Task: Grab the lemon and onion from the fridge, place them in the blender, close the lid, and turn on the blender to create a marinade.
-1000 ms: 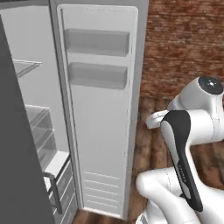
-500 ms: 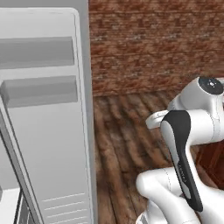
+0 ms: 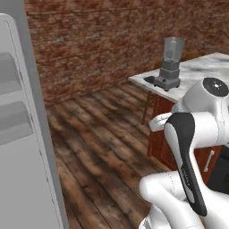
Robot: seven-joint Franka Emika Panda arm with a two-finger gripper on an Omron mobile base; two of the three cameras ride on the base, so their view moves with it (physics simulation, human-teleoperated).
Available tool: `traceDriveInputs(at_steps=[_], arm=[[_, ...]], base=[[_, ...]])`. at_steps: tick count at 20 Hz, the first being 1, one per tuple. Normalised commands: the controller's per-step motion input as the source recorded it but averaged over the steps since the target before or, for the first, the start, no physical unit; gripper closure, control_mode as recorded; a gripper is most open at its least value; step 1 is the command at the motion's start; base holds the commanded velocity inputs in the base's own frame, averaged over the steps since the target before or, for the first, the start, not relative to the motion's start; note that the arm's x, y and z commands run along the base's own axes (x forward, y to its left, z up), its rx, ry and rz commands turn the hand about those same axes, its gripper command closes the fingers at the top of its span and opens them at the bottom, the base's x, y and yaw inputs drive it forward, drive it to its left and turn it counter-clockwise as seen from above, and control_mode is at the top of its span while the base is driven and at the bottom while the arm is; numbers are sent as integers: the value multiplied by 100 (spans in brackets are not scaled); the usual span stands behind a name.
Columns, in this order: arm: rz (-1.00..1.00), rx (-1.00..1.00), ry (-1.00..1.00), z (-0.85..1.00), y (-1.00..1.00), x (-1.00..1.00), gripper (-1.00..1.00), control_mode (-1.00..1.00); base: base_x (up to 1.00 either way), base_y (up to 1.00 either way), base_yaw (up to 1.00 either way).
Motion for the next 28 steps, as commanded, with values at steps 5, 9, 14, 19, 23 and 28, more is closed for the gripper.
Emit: traceDriveInputs(at_steps=[5,9,14,19,23,28], arm=[[0,0,0,0,0,0,100,100],[0,0,0,0,0,0,100,100],[0,0,0,0,0,0,100,100],[0,0,0,0,0,0,100,100],[0,0,0,0,0,0,100,100],[0,0,0,0,0,0,100,100]], base=[[35,0,-42],[54,0,-31],[70,0,-24],[87,-7,-22],[95,-5,-20],[95,0,-19]])
